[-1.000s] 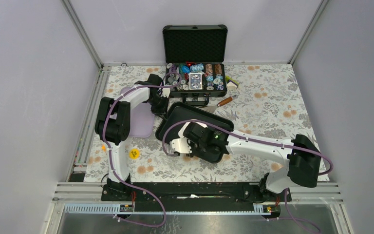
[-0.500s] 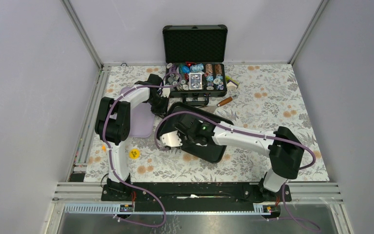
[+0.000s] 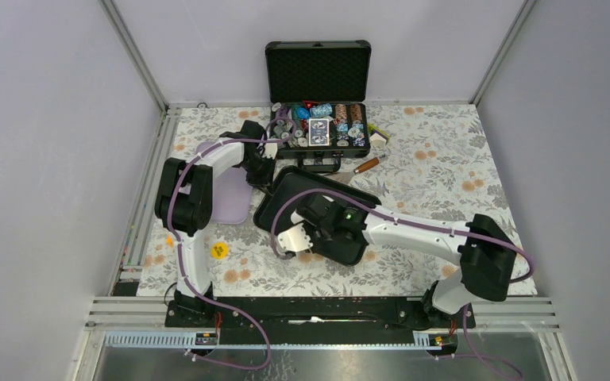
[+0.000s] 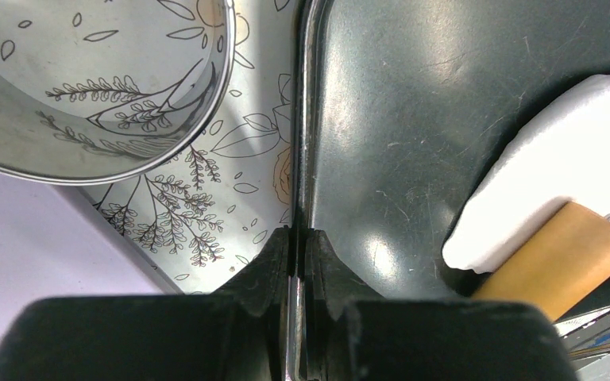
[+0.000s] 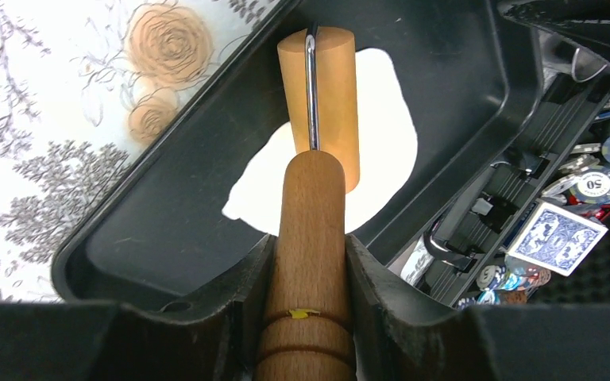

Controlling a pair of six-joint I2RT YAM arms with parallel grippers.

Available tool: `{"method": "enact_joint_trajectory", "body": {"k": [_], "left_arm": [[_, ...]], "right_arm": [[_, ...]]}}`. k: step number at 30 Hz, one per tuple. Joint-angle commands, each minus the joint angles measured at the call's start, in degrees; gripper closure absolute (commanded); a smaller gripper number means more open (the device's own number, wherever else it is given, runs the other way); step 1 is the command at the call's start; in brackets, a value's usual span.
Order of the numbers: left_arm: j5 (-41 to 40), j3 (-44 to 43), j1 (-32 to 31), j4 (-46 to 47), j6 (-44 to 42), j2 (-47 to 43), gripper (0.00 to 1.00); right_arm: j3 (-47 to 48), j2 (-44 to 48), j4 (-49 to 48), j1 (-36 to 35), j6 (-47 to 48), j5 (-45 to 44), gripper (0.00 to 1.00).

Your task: Roll out the dumpling wrappers from the dough

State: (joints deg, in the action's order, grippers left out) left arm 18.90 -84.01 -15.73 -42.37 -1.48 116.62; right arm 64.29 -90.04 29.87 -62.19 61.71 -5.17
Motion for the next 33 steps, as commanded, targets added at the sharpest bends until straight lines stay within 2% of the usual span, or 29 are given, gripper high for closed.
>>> {"method": "enact_joint_trajectory", "body": {"k": [1, 6, 9, 13, 15, 18, 20, 25, 33], "left_arm": [[-1.70, 0.70, -0.27, 4.58, -0.24, 2.13, 1.00], [-1.78, 0.74, -0.27, 4.58, -0.26, 2.12, 1.00], [-1.77, 0.77, -0.26, 4.58, -0.23, 2.19, 1.00], [-1.91, 0.67, -0.24, 4.58, -0.20, 2.21, 1.00], [-1.88, 0.68, -0.27, 4.58, -0.20, 2.21, 1.00], [-1.91, 0.68, -0.27, 4.53, -0.14, 2.22, 1.00], [-1.86, 0.64, -0.27, 4.51, -0.26, 2.21, 1.00], [-1.96, 0.84, -0.27, 4.65, -0.11, 2.06, 1.00], [-2.08, 0.78, -0.27, 4.66, -0.09, 2.12, 1.00]], "right_arm": [[-5.78, -1.90, 24.03, 0.13, -0.89, 5.01, 1.00], [-7.65, -0.87, 26.60, -0.24, -2.09, 7.24, 1.00], [-6.04, 0.09, 21.22, -0.32, -5.48, 2.54, 1.00], [4.29, 1.03, 8.36, 1.35, -11.66, -5.34, 1.00], [12.48, -0.95, 6.55, 2.93, -13.54, -6.51, 1.00], [16.89, -3.89, -1.70, 3.39, -12.69, -11.38, 1.00], [16.18, -6.64, -7.62, 3.32, -10.70, -14.49, 1.00], [10.39, -12.50, -7.78, 2.98, -9.47, -16.42, 1.00], [-1.42, -7.20, 5.41, -1.72, -14.87, -8.13, 1.00]]}}
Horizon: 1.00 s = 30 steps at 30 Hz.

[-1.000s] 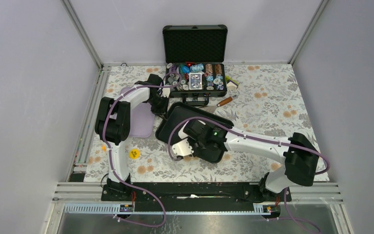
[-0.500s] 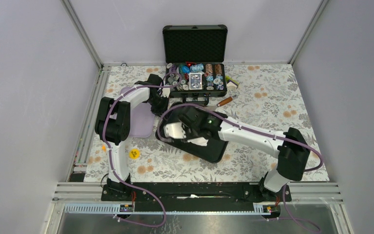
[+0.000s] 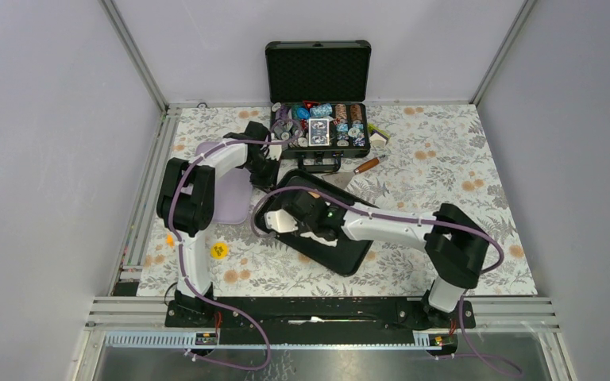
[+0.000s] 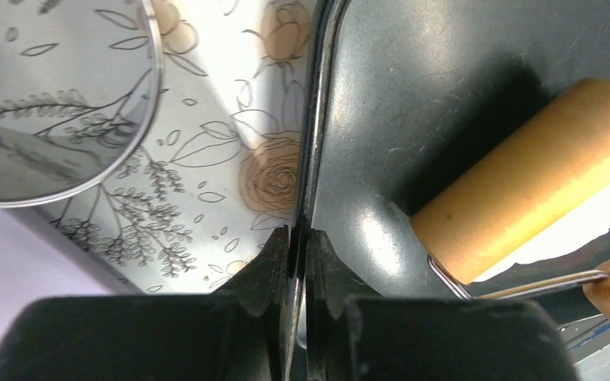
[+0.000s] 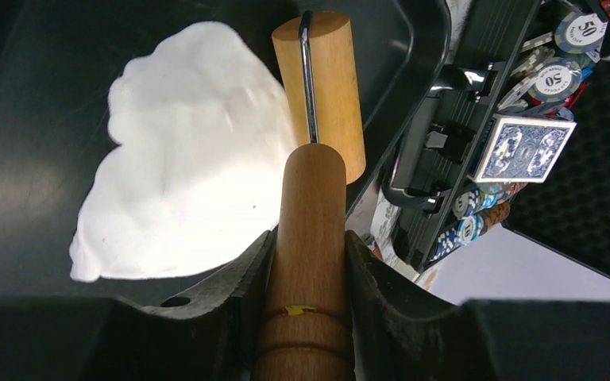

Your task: Roll out the dumpling wrappers from the dough

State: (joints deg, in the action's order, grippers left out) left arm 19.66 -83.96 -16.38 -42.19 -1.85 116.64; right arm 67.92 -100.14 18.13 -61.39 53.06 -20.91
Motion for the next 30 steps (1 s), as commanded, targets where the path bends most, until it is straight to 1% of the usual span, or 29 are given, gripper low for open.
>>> {"method": "enact_joint_trajectory", "body": {"k": [1, 5, 10, 15, 20, 24, 28, 30], "left_arm": [[-2.99, 0.73, 0.41, 4.49, 0.28, 2.10, 1.00], [-3.57, 0.48, 0.39, 4.40, 0.61, 2.34, 1.00], [-4.07, 0.12, 0.30, 3.95, 0.79, 2.72, 1.00], [-4.07, 0.12, 0.25, 3.96, 0.79, 2.67, 1.00], [-4.09, 0.14, 0.29, 3.96, 0.79, 2.63, 1.00], [-4.06, 0.17, 0.23, 3.96, 0.79, 2.63, 1.00], [-4.03, 0.16, 0.25, 3.94, 0.78, 2.63, 1.00], [-4.09, 0.18, 0.33, 3.96, 0.79, 2.63, 1.00]], "right_arm": [[-6.01, 3.62, 18.58, -3.09, -7.21, 9.02, 1.00], [-9.79, 6.19, 20.72, -4.90, -8.74, 10.54, 1.00], [-10.65, 8.84, 21.92, -5.09, -7.01, 11.39, 1.00], [-13.25, 9.63, 28.35, -7.40, -4.97, 14.10, 1.00], [-15.91, 11.39, 33.09, -10.18, -5.25, 16.93, 1.00], [-16.36, 13.16, 36.00, -11.90, -5.45, 18.69, 1.00], [-14.59, 13.84, 37.97, -12.49, -4.76, 20.16, 1.00], [-13.97, 13.74, 37.39, -12.45, -4.53, 20.31, 1.00]]}}
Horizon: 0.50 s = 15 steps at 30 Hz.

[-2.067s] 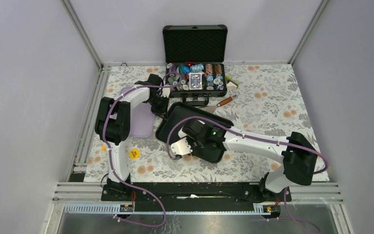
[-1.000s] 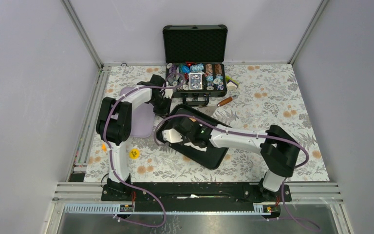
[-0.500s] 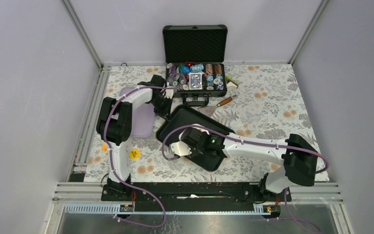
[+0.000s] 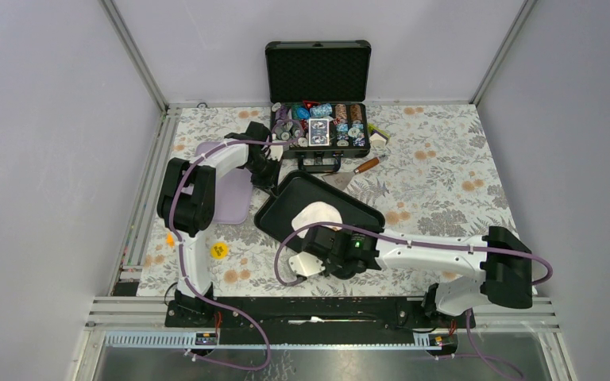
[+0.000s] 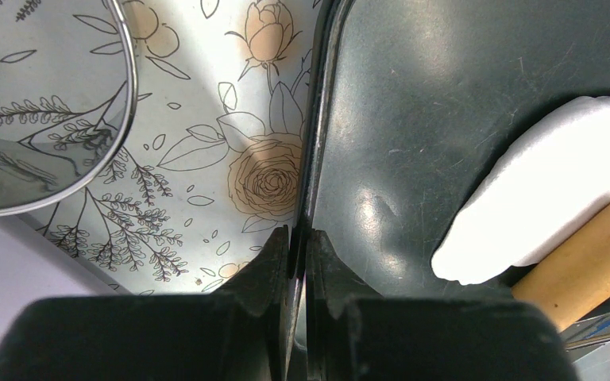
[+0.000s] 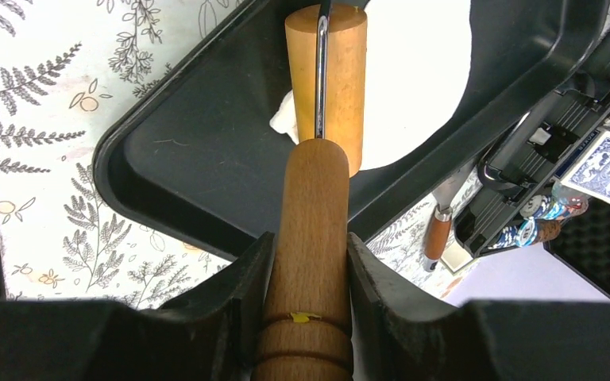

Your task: Roll out the dumpling wrappers from the dough

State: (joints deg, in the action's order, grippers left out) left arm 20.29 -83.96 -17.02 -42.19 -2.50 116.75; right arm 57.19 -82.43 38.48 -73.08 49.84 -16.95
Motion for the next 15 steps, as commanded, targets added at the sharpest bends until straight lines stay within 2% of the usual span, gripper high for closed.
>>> {"method": "enact_joint_trajectory", "body": {"k": [1, 3, 5, 8, 12, 15], "left_arm": [[-4.67, 0.20, 0.94, 4.01, 1.45, 2.52, 1.00], [-4.73, 0.14, 0.93, 4.05, 1.45, 2.52, 1.00], [-4.61, 0.14, 0.87, 4.05, 1.45, 2.52, 1.00], [-4.52, 0.29, 0.93, 4.05, 1.38, 2.44, 1.00], [-4.43, 0.31, 0.91, 4.09, 1.36, 2.38, 1.00], [-4.47, 0.39, 0.92, 4.18, 1.36, 2.34, 1.00]], "right_arm": [[-3.39, -3.95, 15.56, -0.83, -1.11, 15.90, 1.00], [-4.89, -4.05, 7.90, -0.78, -1.27, 11.19, 1.00], [-7.11, -4.94, -1.90, -0.75, -0.09, 2.77, 1.00], [-7.77, -6.77, -11.47, 0.28, 1.83, 0.24, 1.00], [-4.69, -9.63, -12.92, 0.74, 1.32, 2.54, 1.00], [-3.93, -9.90, -9.94, 0.73, 1.61, 3.96, 1.00]]}}
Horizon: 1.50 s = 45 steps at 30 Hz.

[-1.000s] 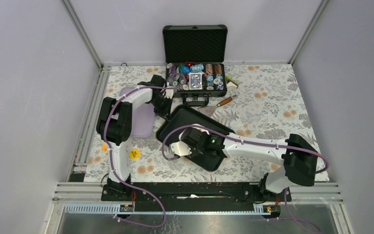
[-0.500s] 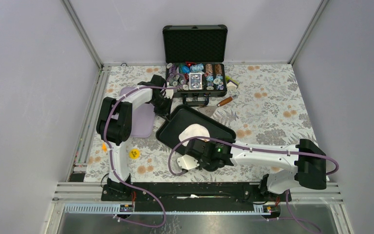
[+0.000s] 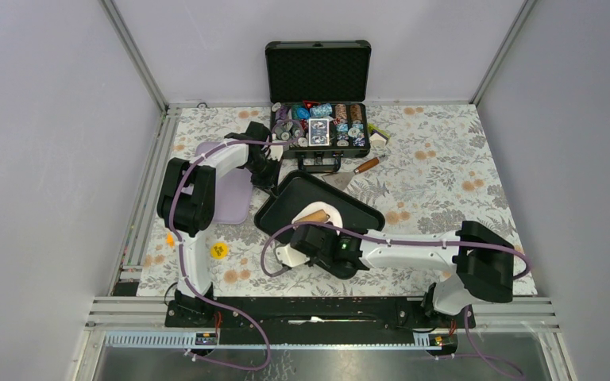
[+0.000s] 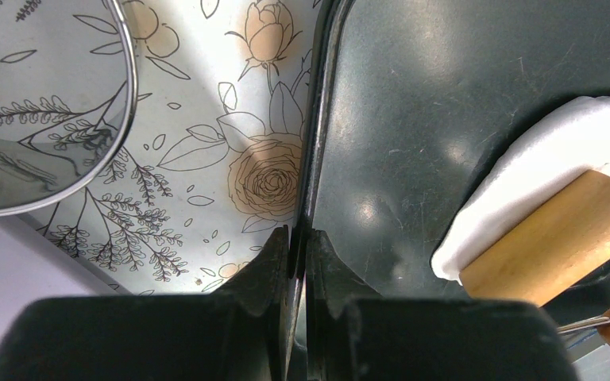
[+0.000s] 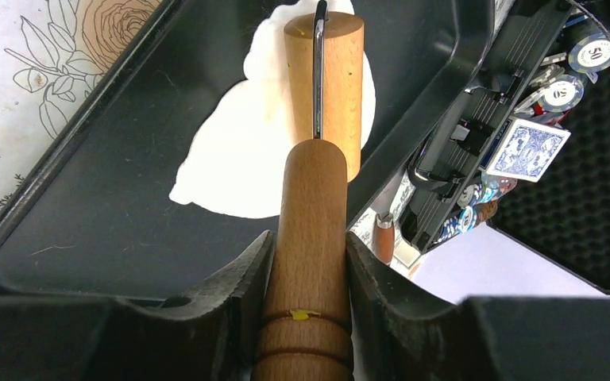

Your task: Roll out the dumpling wrappers from the dough

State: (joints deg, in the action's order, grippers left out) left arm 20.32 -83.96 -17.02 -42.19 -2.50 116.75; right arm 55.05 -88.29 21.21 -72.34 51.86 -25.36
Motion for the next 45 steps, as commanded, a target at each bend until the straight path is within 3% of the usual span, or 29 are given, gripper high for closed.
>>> {"method": "enact_joint_trajectory", "body": {"k": [1, 9, 15, 20, 26, 28, 38, 45], "left_arm": [[-4.47, 0.46, 0.90, 4.22, 1.31, 2.34, 1.00], [-4.56, 0.31, 0.92, 4.14, 1.36, 2.43, 1.00], [-4.65, 0.38, 0.87, 4.14, 1.32, 2.43, 1.00], [-4.53, 0.35, 0.88, 4.14, 1.36, 2.43, 1.00], [-4.40, 0.38, 0.85, 4.14, 1.28, 2.43, 1.00], [-4.32, 0.38, 0.85, 4.14, 1.27, 2.43, 1.00], [-4.14, 0.53, 0.89, 4.23, 1.18, 2.26, 1.00], [-4.10, 0.46, 0.85, 4.20, 1.18, 2.34, 1.00]], "right_arm": [[-1.97, -3.54, 9.00, -0.02, -0.25, 13.04, 1.00], [-2.89, 1.99, 31.80, -1.03, -0.52, 23.90, 1.00], [-2.83, 2.50, 41.63, -2.19, -1.79, 29.22, 1.00], [-2.76, 2.44, 34.21, -2.20, -2.84, 23.00, 1.00], [-6.37, -0.26, 9.75, -2.24, -0.20, 7.56, 1.00], [-5.71, -2.03, 6.04, -2.17, 1.03, 5.95, 1.00], [-3.34, -6.25, 8.20, -1.93, 0.36, 10.03, 1.00], [-1.48, -0.39, 28.32, -2.68, -0.38, 22.10, 1.00]]}}
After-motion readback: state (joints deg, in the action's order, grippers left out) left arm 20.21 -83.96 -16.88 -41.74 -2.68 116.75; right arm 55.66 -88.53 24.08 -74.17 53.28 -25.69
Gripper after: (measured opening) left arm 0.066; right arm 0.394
